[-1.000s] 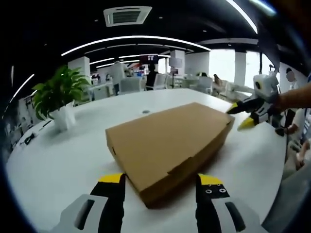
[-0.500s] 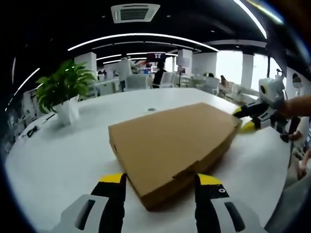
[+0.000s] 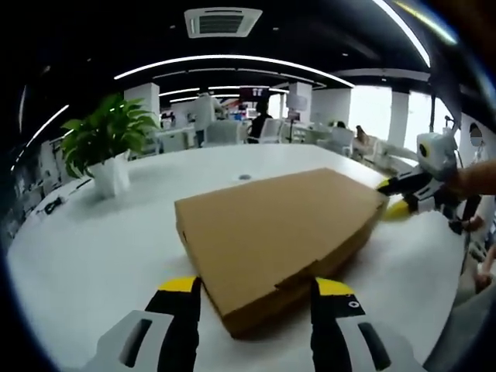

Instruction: Operate the shoe box by opening the lid, removing the specified soft item, and placing it in the target area until the item is outside and the box remains undamaged.

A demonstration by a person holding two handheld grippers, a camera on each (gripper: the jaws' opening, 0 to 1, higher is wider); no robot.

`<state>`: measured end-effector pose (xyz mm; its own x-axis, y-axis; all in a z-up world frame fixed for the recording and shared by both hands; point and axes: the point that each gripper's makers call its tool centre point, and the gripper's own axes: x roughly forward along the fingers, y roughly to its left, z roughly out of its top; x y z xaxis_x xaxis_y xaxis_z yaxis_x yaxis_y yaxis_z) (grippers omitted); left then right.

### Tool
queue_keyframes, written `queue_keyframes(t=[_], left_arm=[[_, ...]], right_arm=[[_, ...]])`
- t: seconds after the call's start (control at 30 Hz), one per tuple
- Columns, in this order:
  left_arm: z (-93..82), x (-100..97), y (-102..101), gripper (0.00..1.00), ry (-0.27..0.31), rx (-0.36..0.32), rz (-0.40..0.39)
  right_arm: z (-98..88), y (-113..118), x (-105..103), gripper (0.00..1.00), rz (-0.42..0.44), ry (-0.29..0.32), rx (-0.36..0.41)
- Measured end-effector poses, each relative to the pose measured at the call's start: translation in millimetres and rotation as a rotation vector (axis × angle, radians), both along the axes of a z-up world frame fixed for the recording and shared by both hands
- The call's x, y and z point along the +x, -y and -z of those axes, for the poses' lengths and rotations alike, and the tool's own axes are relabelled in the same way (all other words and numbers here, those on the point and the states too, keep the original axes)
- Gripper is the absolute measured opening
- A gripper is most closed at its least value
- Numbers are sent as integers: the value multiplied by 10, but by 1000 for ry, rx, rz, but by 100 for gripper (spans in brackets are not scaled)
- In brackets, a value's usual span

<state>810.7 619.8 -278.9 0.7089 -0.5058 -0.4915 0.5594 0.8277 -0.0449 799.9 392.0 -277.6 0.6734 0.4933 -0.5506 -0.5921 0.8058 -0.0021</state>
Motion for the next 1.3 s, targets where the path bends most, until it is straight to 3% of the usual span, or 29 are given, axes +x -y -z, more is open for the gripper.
queue_keyframes(t=[0.53,1.3], left_arm=[[-14,-26,-22,52,-5,7,23],[-33,-171,-228,51,-23,19,35]], right_arm=[[2,-2,-25,40,23,-6,5],[-18,-230,-165,39,27,-19,3]])
